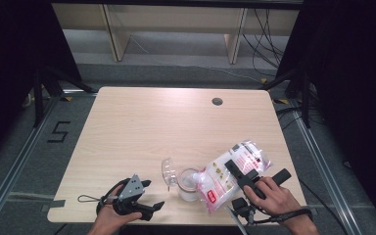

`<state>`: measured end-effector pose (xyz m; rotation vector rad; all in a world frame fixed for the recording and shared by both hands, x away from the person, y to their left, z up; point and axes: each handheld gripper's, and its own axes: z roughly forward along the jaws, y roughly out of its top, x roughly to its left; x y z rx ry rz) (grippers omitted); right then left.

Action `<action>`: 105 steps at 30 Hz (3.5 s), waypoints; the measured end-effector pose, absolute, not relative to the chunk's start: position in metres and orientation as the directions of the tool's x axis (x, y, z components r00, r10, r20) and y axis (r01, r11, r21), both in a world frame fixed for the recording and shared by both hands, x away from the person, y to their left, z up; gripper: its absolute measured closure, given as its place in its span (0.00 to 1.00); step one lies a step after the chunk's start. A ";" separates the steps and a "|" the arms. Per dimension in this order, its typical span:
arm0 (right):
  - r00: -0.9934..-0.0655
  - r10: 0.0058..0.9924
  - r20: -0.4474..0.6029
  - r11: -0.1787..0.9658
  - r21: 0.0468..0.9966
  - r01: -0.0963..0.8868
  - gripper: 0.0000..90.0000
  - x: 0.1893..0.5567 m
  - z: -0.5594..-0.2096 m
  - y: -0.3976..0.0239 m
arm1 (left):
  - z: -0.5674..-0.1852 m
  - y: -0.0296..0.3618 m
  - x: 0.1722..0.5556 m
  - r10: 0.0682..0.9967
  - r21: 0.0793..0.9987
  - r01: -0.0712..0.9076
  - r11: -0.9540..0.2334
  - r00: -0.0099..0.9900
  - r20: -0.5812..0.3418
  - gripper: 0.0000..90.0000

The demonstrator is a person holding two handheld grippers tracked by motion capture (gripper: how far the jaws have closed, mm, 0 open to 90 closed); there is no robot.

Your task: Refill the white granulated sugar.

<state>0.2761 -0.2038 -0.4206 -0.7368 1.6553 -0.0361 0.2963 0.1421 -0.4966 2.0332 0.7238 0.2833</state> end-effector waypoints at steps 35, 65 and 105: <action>-0.028 -0.474 -0.880 0.788 -0.410 -0.460 0.72 0.276 -0.417 -0.205 | -0.497 0.142 0.296 0.598 0.835 0.383 -0.395 0.797 -0.083 0.18; -0.040 -0.461 -0.886 0.800 -0.396 -0.451 0.73 0.275 -0.417 -0.206 | -0.496 0.144 0.297 0.598 0.833 0.383 -0.399 0.797 -0.080 0.18; -0.034 -0.486 -0.873 0.784 -0.419 -0.458 0.74 0.276 -0.415 -0.206 | -0.496 0.144 0.297 0.599 0.836 0.377 -0.399 0.797 -0.073 0.18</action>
